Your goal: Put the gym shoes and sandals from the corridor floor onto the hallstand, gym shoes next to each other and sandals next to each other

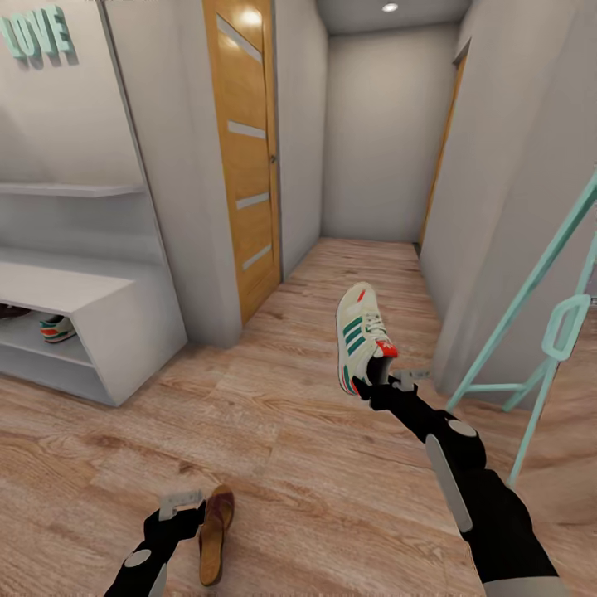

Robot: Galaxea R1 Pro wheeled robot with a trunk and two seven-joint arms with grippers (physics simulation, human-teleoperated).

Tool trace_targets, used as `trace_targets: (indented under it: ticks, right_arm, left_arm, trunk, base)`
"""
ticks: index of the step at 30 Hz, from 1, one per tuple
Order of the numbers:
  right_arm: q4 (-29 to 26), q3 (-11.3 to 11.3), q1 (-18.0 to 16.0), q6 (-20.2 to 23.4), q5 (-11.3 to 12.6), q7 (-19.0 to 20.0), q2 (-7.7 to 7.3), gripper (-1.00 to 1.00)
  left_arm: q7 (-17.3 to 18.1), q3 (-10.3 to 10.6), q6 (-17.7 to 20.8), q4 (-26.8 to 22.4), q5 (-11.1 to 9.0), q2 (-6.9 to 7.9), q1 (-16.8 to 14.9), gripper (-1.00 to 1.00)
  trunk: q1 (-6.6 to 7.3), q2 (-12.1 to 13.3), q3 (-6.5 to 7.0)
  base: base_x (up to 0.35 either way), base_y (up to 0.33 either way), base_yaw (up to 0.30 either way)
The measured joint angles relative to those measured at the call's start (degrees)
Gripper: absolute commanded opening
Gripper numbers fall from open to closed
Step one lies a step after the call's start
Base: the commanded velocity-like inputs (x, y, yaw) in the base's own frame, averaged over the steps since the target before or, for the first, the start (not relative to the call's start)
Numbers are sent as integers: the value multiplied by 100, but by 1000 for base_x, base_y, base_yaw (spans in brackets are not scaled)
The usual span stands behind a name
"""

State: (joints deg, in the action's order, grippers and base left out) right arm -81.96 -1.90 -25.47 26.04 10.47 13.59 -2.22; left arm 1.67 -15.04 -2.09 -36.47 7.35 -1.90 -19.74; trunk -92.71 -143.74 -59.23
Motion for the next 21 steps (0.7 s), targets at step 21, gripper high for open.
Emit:
trace_targets:
  ticks: [21]
  right_arm:
    - [-216,-17,1,5,4,147,-3,-100]
  left_arm:
    - [-269,26,3,-11,9,-13,-40,100]
  trunk:
    - [2,0,0]
  base:
    - [-41,-35,0]
